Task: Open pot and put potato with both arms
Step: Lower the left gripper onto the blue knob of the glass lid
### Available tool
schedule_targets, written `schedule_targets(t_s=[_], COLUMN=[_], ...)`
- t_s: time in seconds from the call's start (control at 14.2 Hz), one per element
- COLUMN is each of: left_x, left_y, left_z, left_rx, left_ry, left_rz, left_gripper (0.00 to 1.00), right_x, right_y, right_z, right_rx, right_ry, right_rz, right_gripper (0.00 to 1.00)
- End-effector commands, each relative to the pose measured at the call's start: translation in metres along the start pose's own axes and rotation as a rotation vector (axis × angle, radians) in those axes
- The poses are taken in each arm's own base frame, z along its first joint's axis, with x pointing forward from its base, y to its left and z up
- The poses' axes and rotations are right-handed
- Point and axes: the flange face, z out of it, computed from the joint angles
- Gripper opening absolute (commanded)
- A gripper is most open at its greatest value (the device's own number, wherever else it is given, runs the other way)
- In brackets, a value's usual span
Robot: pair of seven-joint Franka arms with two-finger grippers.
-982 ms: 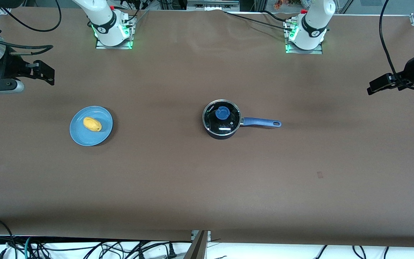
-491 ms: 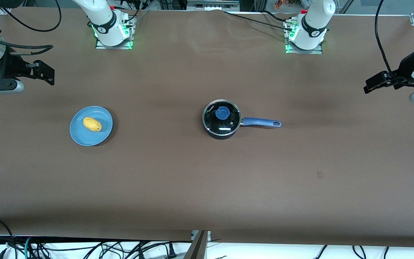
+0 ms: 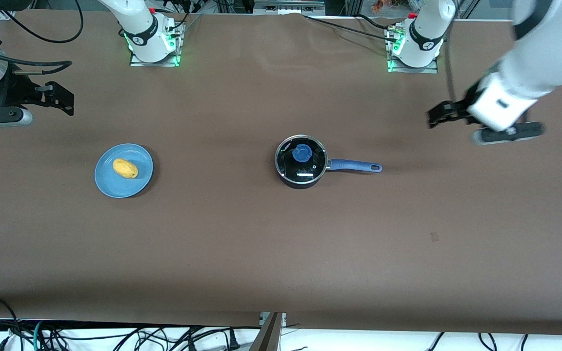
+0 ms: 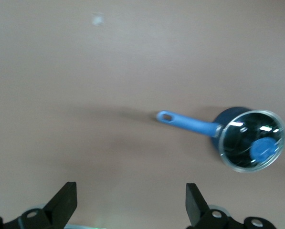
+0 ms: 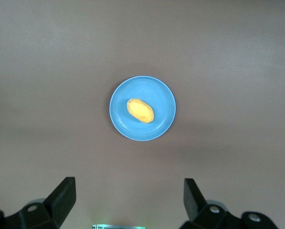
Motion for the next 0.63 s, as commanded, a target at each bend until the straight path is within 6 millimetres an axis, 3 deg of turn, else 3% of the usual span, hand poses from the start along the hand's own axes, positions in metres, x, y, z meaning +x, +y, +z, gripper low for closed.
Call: schedule_targets(t_s=[0.0, 0.14, 0.28, 0.56], left_x=[-0.004, -0.020, -0.049, -0.082], left_y=[0.066, 0.117, 0.168, 0.228], left_z=[0.044, 0.077, 0.124, 0.176], left_rx=[-0.004, 0.013, 0.099, 0.091], left_ry=[-0.007, 0.006, 0.018, 0.019], left_rz=[-0.063, -0.092, -0.084, -0.054], left_gripper=[1.00, 1.00, 1.00, 1.00], right_x=[0.001, 0.001, 0.001, 0.001], right_y=[0.000, 0.001, 0.000, 0.000], right_z=[-0.004, -0.004, -0.004, -0.004], right_rx=[0.014, 0.014, 0.012, 0.012], right_ry=[-0.001, -0.002, -0.001, -0.001], right_rz=[0.005, 0.007, 0.005, 0.005], right_gripper=[1.00, 1.00, 1.00, 1.00])
